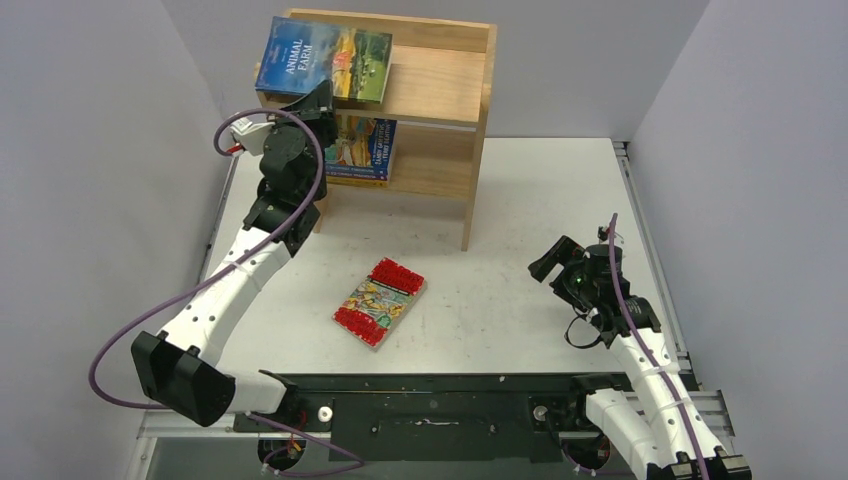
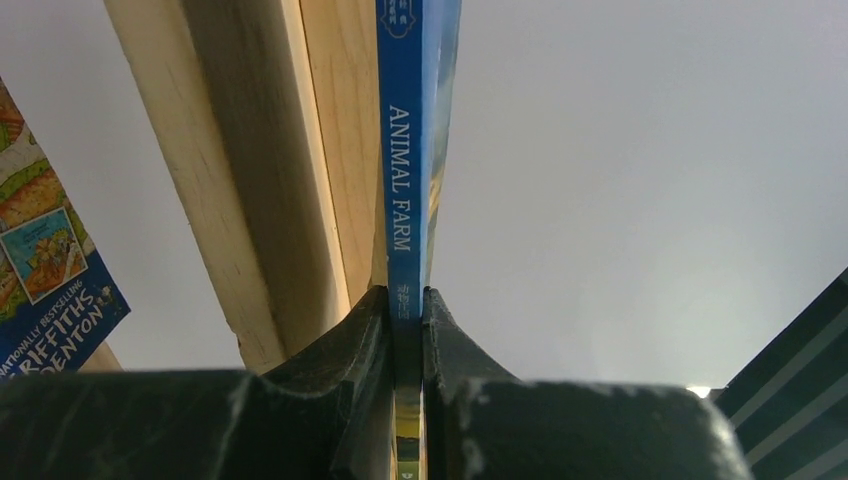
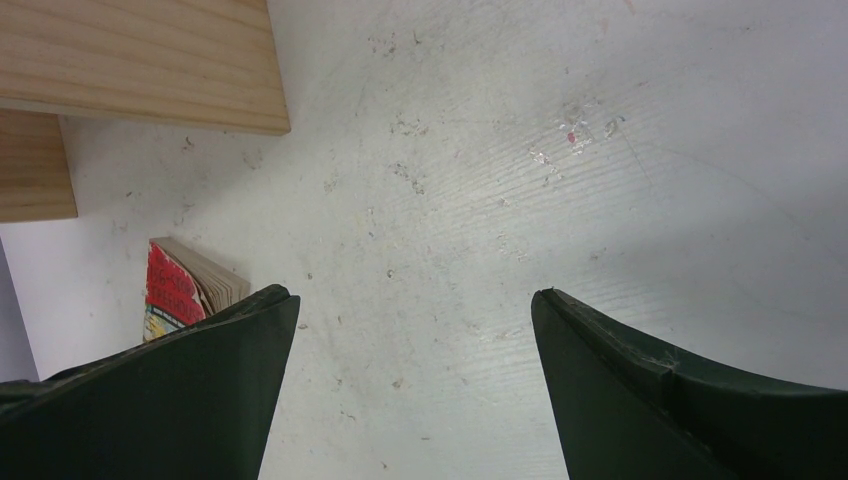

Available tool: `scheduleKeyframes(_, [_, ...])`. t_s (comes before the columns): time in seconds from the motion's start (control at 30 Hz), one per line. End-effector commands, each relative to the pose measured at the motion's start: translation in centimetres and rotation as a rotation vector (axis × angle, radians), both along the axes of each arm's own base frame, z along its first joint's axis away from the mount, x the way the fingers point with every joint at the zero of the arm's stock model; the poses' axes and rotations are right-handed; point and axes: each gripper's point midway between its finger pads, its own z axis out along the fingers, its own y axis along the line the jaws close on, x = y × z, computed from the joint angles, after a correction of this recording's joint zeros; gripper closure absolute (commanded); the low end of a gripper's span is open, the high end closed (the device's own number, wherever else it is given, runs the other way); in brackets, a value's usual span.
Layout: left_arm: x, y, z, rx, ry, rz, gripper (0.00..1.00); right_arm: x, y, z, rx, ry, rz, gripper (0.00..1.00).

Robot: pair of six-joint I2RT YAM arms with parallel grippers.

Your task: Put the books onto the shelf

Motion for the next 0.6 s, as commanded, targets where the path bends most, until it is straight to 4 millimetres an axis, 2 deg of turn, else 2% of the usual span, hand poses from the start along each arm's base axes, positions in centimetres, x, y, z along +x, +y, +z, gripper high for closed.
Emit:
scheduleKeyframes(0.0, [0.1,-0.6,1.5,-0.056,-0.043,-0.042,0.86,0.3,-0.1,0.8,0.006,-0.035,-0.012,0.1])
scheduleKeyframes(0.13, [0.0,-0.8,1.4,-0.051,-0.034,-0.052,0.55,0.1,0.0,0.4,0.008,-0.025,-0.006,0.1])
scheduleKeyframes(0.33, [-0.6,-1.0,1.5,-0.026,-0.002,-0.065,0.21,0.2,0.2,0.5,0.02,-0.031,-0.002,0.1])
scheduleKeyframes(0.4, [-0.7,-0.8,1.5,-0.016,0.017,-0.057,0.05,0.3,0.3,0.4,0.027,-0.031,0.001,0.1])
scheduleKeyframes(0.57, [-1.0,-0.2,-0.3,-0.009,0.186,-0.033,0.03,0.4,0.6,0.3,0.036,-0.031,0.009,0.1])
